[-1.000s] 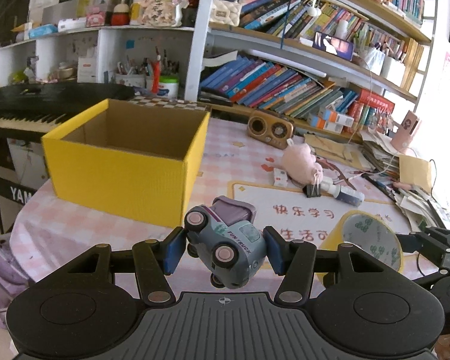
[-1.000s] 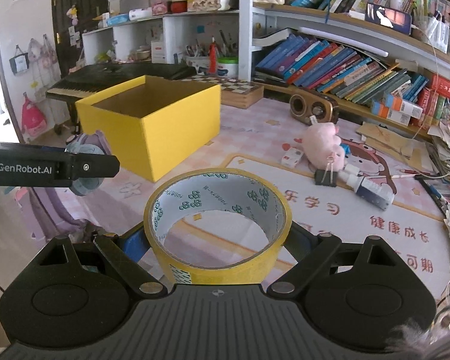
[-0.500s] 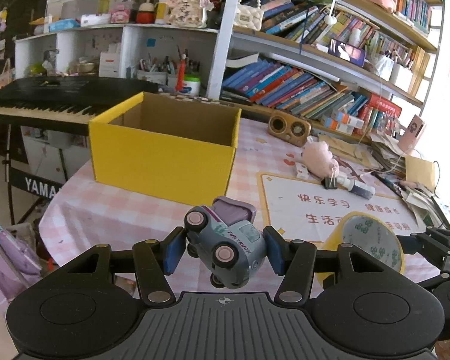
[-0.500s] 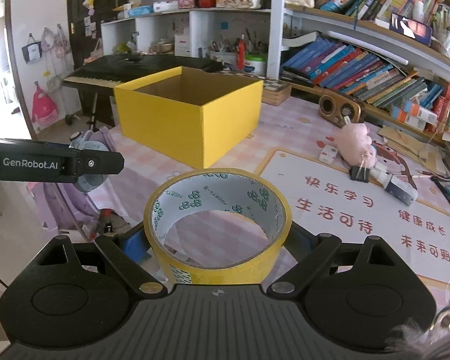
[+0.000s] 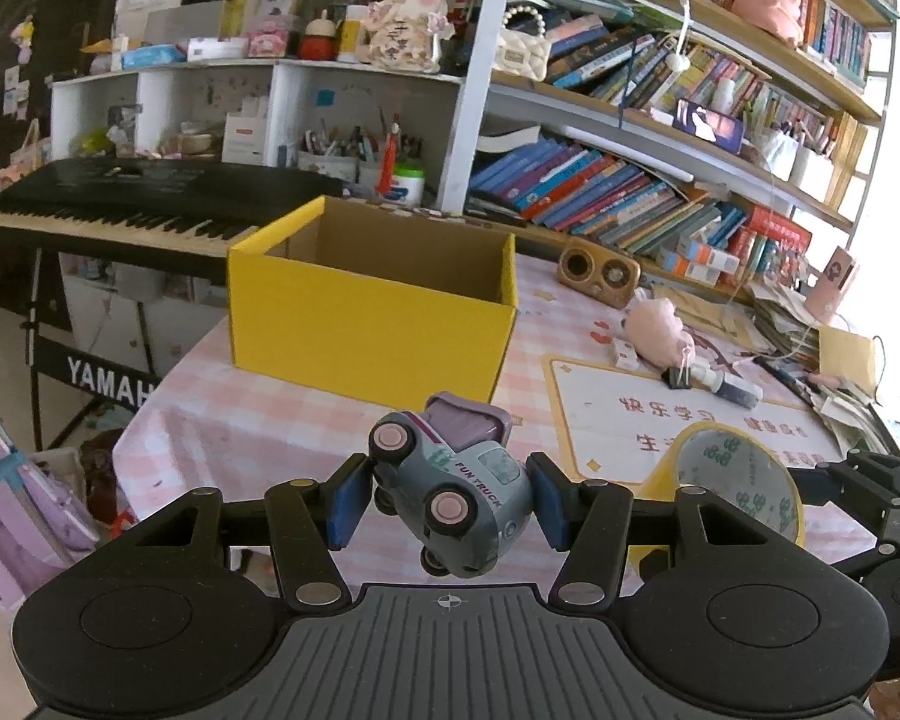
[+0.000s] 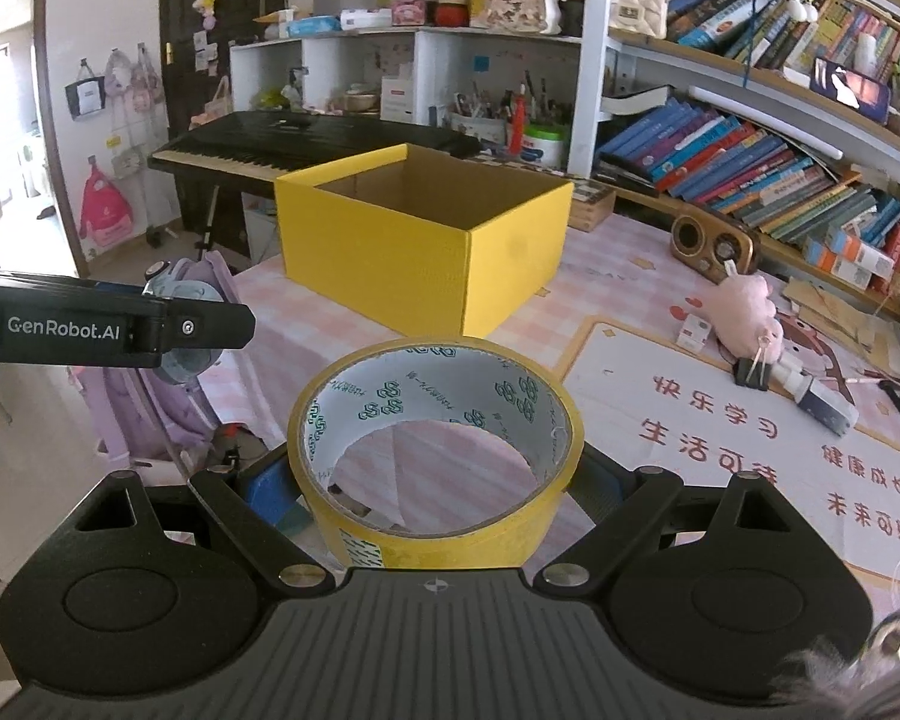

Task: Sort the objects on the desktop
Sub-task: 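Carry the toy truck and tape roll toward the yellow box with both grippers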

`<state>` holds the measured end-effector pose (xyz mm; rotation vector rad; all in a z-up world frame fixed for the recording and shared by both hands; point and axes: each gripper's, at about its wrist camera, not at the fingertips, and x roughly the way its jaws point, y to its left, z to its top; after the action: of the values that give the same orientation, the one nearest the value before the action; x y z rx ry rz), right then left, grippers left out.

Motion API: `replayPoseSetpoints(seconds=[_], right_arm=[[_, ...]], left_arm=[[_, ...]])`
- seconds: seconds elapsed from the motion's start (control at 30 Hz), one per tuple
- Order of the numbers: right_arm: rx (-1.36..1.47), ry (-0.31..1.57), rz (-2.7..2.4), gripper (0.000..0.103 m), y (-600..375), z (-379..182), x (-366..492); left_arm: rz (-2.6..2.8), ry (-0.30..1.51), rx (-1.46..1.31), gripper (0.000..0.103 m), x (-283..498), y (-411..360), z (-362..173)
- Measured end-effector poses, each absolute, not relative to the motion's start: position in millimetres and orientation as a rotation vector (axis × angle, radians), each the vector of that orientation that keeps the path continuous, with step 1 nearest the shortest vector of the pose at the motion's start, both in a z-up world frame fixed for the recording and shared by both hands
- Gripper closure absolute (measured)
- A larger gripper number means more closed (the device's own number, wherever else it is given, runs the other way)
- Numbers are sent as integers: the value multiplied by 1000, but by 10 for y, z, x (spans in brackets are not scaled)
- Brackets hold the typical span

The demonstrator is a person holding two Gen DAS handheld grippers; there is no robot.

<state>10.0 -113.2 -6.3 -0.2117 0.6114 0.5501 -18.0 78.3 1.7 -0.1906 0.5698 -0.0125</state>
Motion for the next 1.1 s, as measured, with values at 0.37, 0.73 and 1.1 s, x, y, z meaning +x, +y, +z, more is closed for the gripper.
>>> replayPoseSetpoints(seconds=[0.37,0.73,1.1], right_arm=[[-207,625,575,12,-952,-54,118],[-212,638,594,12,-880,-72,151],[-204,644,592,12,-855,-86,182]], left_arm=[[9,566,-208,47,-240,949,13],[14,578,-216,47,-209,1000,-14],[9,589,-211,47,-183,1024,-24]])
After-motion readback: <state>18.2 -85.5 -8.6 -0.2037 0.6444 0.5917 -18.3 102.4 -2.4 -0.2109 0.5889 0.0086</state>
